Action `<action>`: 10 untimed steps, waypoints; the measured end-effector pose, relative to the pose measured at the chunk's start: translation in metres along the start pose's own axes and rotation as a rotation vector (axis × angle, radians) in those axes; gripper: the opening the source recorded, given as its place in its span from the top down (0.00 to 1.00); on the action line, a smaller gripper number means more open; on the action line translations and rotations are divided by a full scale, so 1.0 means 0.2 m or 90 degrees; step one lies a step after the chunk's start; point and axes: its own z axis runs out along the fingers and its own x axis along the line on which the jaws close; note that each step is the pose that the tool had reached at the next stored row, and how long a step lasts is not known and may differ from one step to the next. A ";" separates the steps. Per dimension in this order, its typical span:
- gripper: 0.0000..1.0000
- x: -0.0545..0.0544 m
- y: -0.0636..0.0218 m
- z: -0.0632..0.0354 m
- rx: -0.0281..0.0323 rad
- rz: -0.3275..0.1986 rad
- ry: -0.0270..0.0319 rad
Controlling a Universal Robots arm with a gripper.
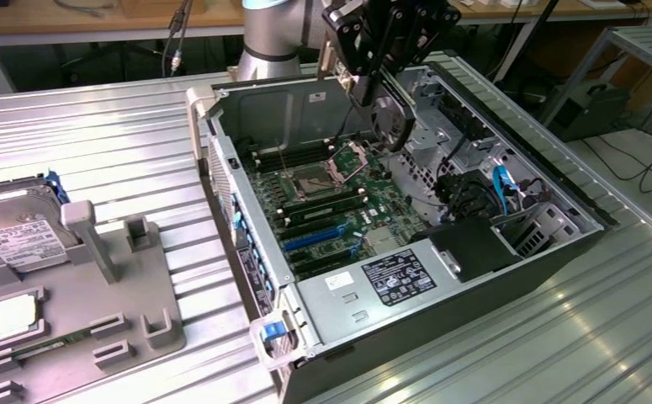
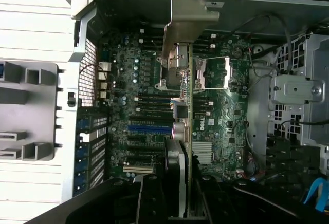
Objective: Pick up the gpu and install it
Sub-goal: 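Pick up the gpu and move the gpu toward the slot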
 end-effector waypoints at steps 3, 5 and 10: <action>0.72 -0.02 -0.001 0.001 0.0001 0.000 0.0000; 0.72 -0.04 -0.002 0.001 0.0000 0.000 0.0000; 0.72 -0.08 -0.005 0.002 0.0000 0.000 0.0000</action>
